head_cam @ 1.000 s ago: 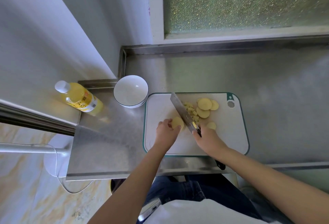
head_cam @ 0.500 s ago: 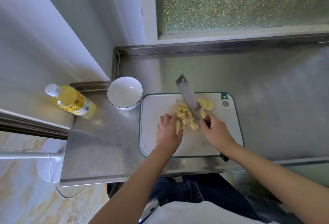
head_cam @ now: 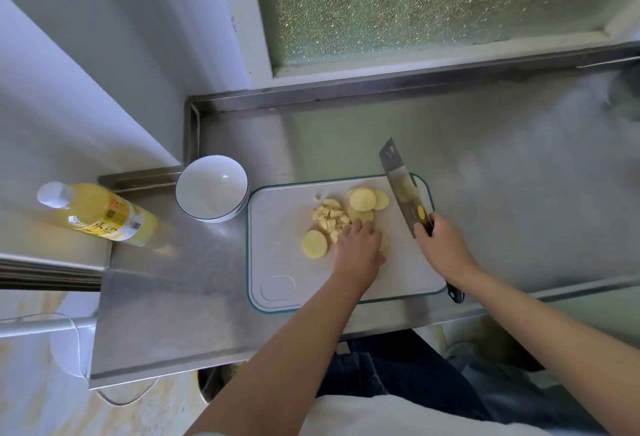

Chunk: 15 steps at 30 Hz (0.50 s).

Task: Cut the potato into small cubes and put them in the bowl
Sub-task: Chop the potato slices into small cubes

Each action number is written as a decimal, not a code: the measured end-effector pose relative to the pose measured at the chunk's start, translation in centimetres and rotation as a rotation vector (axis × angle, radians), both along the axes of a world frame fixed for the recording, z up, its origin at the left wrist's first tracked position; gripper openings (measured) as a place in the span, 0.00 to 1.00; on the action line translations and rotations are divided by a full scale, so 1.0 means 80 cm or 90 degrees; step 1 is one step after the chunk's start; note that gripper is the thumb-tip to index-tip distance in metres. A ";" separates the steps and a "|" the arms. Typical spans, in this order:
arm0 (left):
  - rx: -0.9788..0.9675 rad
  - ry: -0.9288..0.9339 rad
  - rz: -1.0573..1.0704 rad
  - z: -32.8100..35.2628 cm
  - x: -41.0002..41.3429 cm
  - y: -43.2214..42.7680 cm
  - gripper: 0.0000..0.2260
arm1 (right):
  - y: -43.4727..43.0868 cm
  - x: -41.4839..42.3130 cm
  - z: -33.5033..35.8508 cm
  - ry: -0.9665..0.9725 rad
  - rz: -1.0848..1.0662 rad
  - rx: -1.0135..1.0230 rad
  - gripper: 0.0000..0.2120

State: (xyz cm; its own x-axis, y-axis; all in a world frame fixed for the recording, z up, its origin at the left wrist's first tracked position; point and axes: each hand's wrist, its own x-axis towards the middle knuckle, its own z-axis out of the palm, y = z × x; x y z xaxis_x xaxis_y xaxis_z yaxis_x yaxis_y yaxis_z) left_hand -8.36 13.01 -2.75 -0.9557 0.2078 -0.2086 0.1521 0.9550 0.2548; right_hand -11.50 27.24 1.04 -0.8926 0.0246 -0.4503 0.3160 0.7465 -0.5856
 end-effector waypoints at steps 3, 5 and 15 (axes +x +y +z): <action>-0.020 -0.004 0.009 0.002 -0.004 0.006 0.13 | -0.001 0.004 -0.005 -0.010 0.008 -0.002 0.12; -0.043 -0.001 0.012 0.004 -0.008 0.005 0.10 | -0.002 0.006 -0.006 -0.013 0.015 -0.004 0.12; 0.400 0.103 0.405 0.008 0.010 -0.058 0.05 | -0.019 0.018 0.004 0.003 0.063 -0.048 0.12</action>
